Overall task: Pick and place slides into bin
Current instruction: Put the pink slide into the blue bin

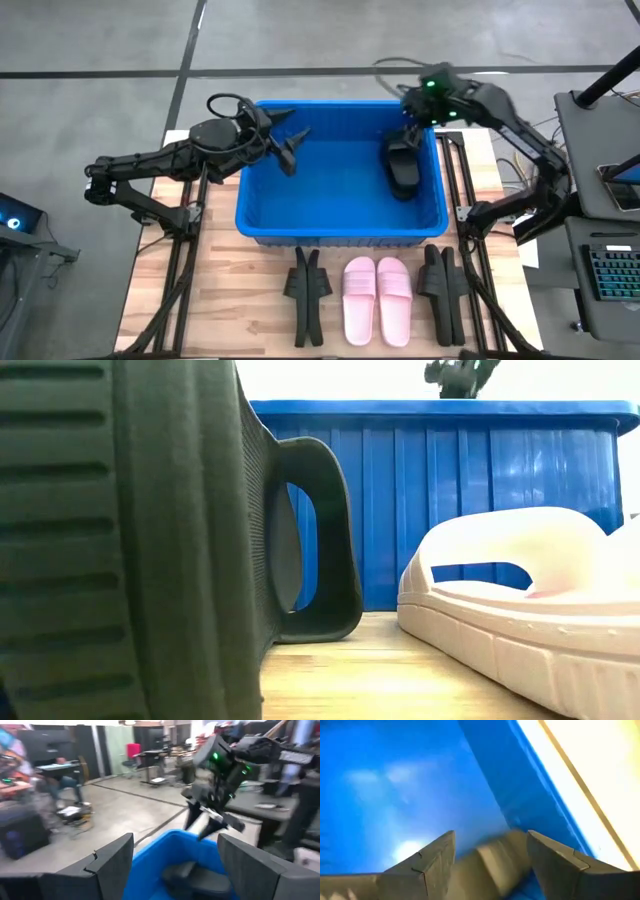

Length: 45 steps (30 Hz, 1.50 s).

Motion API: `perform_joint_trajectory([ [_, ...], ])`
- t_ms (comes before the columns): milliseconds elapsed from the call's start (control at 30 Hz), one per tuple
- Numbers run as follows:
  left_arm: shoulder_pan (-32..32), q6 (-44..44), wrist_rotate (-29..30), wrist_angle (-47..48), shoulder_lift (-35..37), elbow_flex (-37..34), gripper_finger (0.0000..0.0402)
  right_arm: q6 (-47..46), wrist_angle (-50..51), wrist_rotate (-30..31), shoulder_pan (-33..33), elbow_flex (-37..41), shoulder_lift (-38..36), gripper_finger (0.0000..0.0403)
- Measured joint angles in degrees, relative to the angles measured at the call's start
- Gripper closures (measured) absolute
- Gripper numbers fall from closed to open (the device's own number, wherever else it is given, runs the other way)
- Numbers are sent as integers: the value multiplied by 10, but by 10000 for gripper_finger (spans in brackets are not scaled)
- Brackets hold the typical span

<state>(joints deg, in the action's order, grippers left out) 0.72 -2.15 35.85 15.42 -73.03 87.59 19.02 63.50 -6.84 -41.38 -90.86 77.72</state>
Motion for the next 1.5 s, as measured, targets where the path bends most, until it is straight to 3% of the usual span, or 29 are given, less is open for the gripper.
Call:
perform_joint_trajectory([
  [133,-3,-24,-48,-5,0,0,130,-41,-15,-57,21,-10,-52,169],
  [400,-13,-51,-69,-4,0,0,130,-137,-27,-56,113,-10,-151,177],
  [733,-17,-95,-71,6,19,0,130,-271,-4,27,291,-10,-211,177],
  [933,-17,-95,-71,19,26,0,130,-339,-4,56,393,-10,-194,177],
  [1133,-16,-91,-71,105,45,0,130,-409,-6,85,481,-10,-148,177],
  [1500,-15,-92,-69,239,87,0,130,-537,-2,99,576,-10,-46,177],
])
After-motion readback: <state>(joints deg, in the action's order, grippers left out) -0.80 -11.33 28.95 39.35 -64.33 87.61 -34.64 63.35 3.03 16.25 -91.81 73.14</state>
